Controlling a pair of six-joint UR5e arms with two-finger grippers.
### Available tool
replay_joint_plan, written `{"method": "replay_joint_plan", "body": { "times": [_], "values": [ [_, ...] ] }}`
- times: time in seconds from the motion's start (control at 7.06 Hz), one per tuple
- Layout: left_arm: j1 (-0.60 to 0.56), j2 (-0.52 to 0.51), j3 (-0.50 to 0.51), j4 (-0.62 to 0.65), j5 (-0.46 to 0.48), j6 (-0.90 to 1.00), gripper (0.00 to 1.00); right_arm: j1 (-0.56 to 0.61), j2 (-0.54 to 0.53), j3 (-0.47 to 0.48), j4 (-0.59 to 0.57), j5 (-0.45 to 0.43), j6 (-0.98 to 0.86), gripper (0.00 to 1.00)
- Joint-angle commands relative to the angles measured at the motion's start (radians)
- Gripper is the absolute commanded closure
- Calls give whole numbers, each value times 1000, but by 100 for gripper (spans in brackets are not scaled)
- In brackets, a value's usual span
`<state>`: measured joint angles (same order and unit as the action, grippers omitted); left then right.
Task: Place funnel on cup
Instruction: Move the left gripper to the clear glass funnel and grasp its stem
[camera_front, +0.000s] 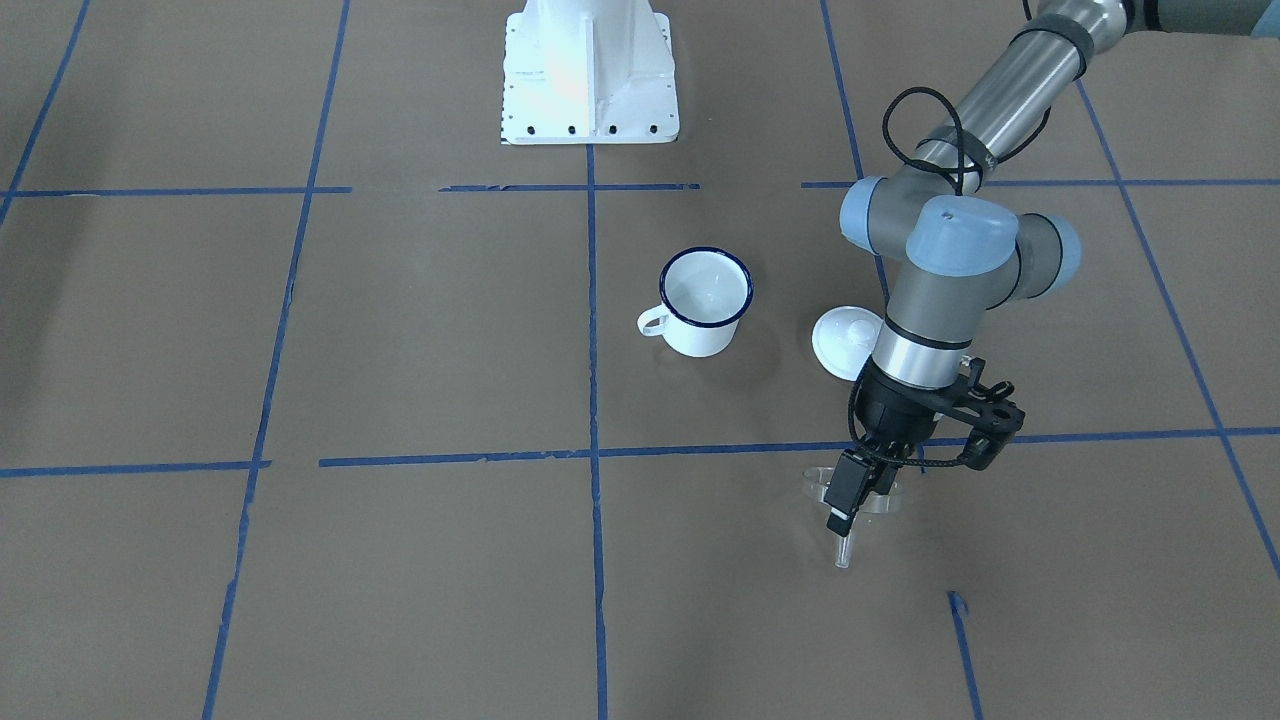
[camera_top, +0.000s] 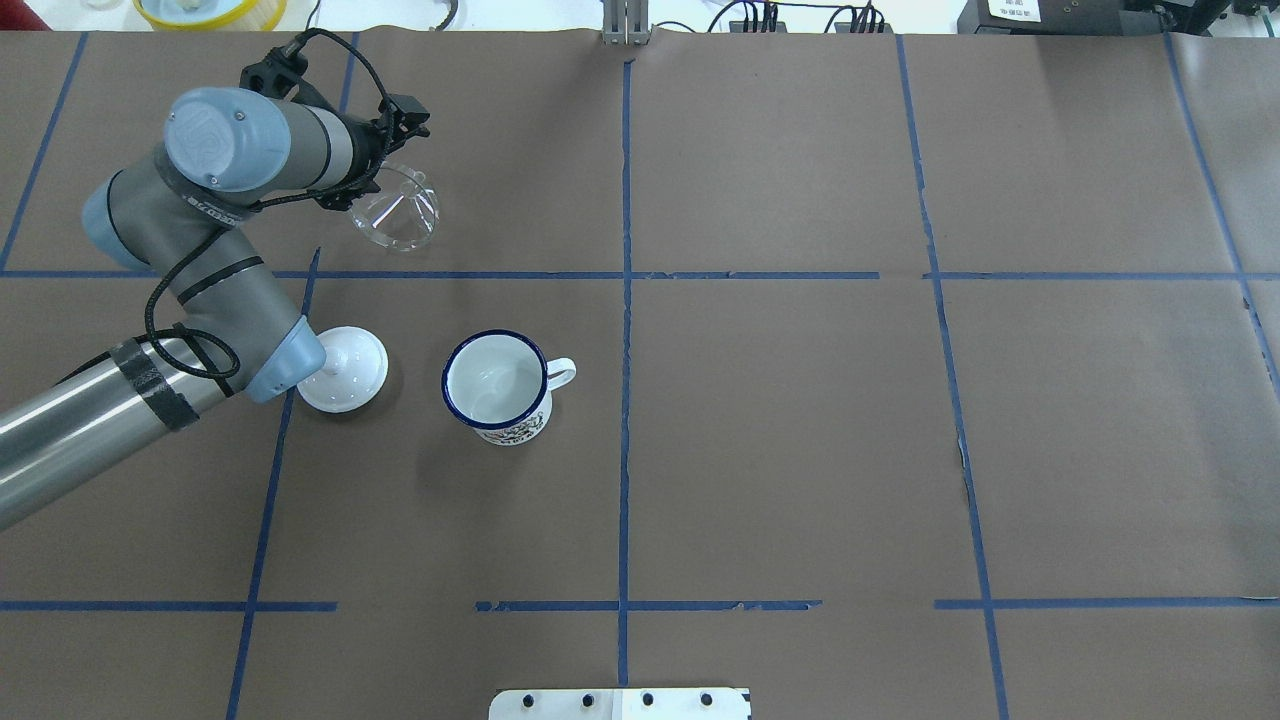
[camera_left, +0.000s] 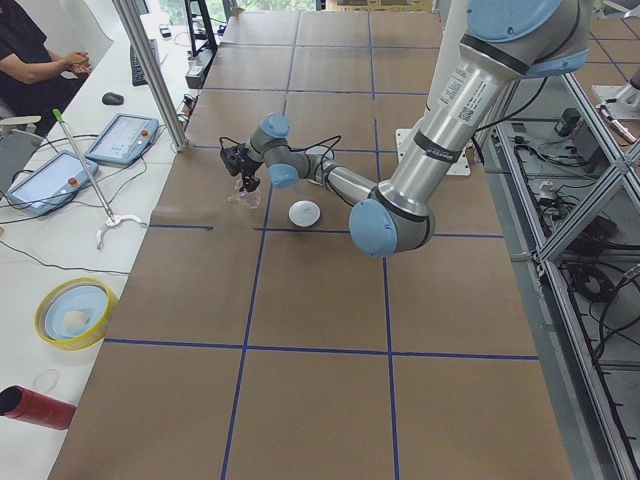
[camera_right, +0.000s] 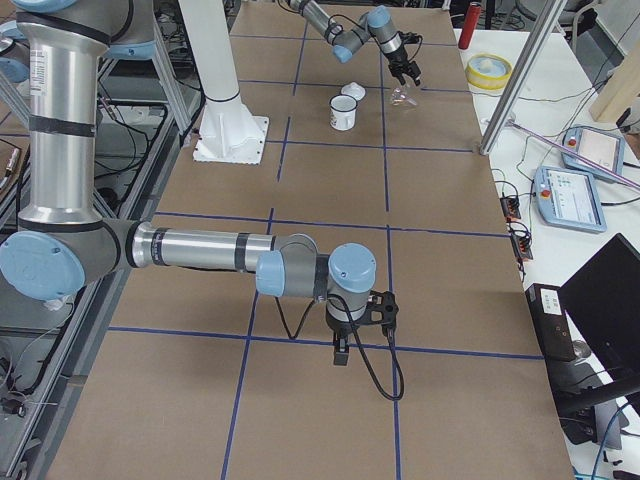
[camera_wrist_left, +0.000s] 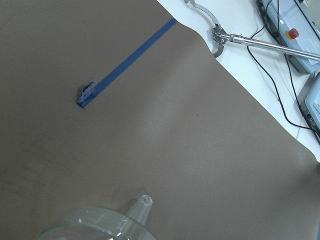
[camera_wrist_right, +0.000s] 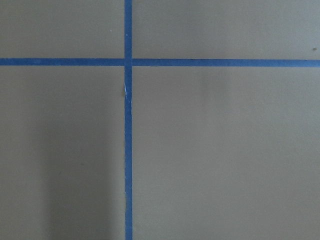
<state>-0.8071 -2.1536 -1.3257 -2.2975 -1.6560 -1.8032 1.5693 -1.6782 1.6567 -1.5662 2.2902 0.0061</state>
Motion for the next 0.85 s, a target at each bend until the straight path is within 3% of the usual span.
{"method": "replay_joint_plan", "body": {
  "times": [0.0, 0.14, 0.28, 0.57, 0.71],
  "values": [
    [9, -2, 8, -10, 1, -1, 7, 0, 2, 0, 0, 0, 0, 0],
    [19, -2, 26, -34, 1, -1, 18, 0, 2, 0, 0, 0, 0, 0],
    [19, -2, 28, -46, 1, -1, 37, 0, 0, 0, 0, 0, 0, 0],
    [17, -3, 25, -49, 1, 1, 93, 0, 0, 0, 0, 0, 0, 0],
    [16, -3, 20, -51, 1, 1, 100, 0, 0, 0, 0, 0, 0, 0]
  ]
}}
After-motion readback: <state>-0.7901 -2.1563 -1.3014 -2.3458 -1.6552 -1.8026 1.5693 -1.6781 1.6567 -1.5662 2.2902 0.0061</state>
